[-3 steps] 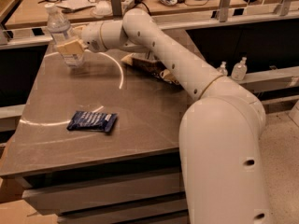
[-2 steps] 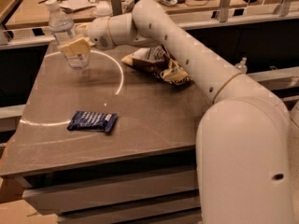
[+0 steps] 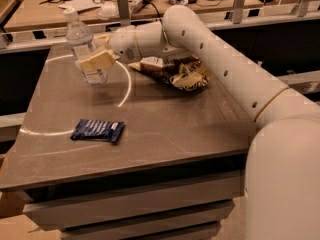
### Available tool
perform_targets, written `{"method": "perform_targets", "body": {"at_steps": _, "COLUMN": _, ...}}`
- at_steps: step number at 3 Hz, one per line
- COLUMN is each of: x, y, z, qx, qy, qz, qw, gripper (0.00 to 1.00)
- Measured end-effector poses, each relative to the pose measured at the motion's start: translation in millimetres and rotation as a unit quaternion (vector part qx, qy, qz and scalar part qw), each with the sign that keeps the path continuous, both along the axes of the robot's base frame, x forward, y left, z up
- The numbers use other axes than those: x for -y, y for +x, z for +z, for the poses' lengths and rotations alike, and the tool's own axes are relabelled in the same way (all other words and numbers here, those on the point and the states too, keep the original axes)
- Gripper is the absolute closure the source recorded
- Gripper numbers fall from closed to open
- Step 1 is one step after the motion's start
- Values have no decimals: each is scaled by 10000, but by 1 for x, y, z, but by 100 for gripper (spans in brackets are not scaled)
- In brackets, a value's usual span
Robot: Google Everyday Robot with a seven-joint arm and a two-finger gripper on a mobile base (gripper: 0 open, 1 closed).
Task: Move blue plastic bottle near rxbar blueberry
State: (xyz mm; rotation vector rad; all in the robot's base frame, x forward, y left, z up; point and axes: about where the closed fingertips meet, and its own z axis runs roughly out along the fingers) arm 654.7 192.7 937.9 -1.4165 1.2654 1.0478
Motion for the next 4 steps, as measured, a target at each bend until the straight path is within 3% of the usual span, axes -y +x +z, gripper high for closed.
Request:
{"method": "perform_targets", "body": {"at_steps": 1, "x": 34, "y": -39, "z": -18, "qx": -110, "qy": -167, "qz": 324, "qw": 9993, "gripper": 100}}
{"method": "perform_targets", "body": {"at_steps": 3, "x": 55, "y": -73, "z": -34, "qx": -286, "qy": -74, "qz": 635, "qw": 9975, "gripper": 100}}
{"method": "perform_targets", "body": {"at_steps": 4, "x": 60, "y": -86, "z": -34, "qx": -205, "qy": 172, "qz": 1019, "qw": 9944, "gripper": 77}}
